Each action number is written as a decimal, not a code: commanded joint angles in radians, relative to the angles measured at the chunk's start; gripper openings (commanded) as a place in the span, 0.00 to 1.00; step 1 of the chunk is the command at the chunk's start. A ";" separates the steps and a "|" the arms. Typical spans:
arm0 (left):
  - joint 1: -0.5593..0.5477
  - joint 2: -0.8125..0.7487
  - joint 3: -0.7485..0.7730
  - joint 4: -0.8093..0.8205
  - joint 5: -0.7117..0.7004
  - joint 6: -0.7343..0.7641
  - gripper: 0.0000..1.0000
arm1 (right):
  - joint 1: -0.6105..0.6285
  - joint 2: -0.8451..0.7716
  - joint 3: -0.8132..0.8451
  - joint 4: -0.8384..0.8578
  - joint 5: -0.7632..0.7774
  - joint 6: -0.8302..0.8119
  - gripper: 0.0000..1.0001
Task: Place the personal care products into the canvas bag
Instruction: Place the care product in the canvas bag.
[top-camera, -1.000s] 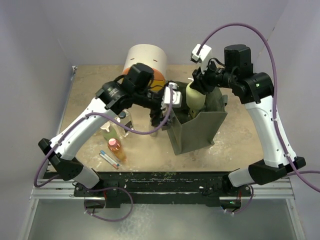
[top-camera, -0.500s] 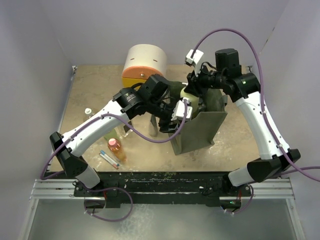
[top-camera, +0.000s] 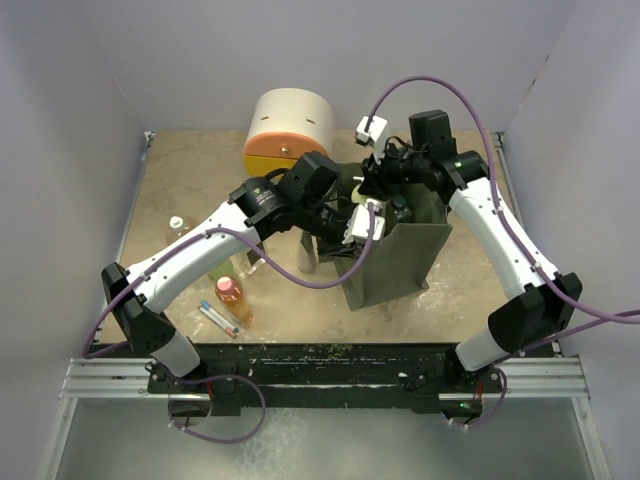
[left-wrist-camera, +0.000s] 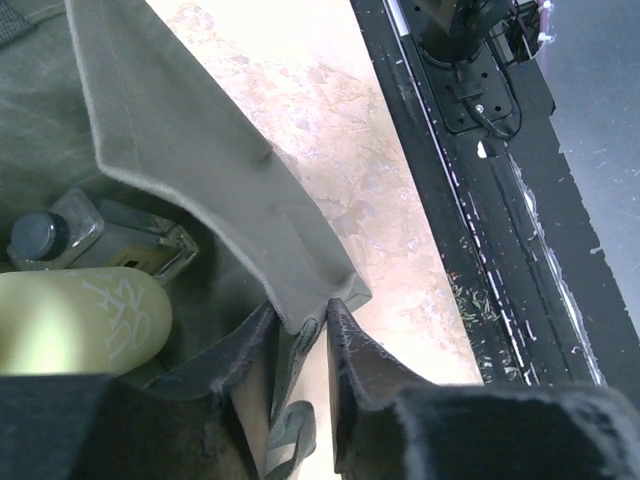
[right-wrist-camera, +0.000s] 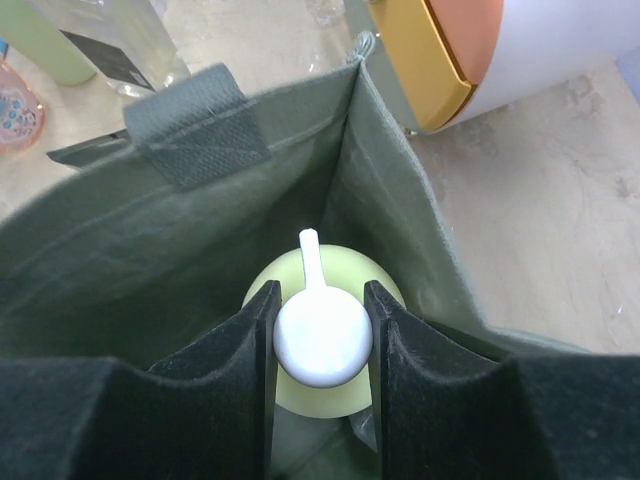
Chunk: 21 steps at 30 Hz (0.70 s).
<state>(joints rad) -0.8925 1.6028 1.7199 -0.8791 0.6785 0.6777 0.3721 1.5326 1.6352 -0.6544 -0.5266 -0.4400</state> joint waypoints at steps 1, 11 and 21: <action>-0.003 -0.024 -0.013 0.014 0.029 0.033 0.24 | -0.004 -0.056 -0.016 0.196 -0.056 -0.071 0.00; -0.003 -0.041 -0.039 0.005 0.001 0.059 0.00 | -0.024 -0.065 -0.074 0.217 0.000 -0.188 0.00; -0.003 -0.042 -0.059 -0.042 0.018 0.141 0.00 | -0.073 -0.027 -0.141 0.338 -0.072 -0.233 0.00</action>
<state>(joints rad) -0.8928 1.5818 1.6787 -0.8864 0.6830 0.7589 0.3294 1.5326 1.4780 -0.5362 -0.5529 -0.5945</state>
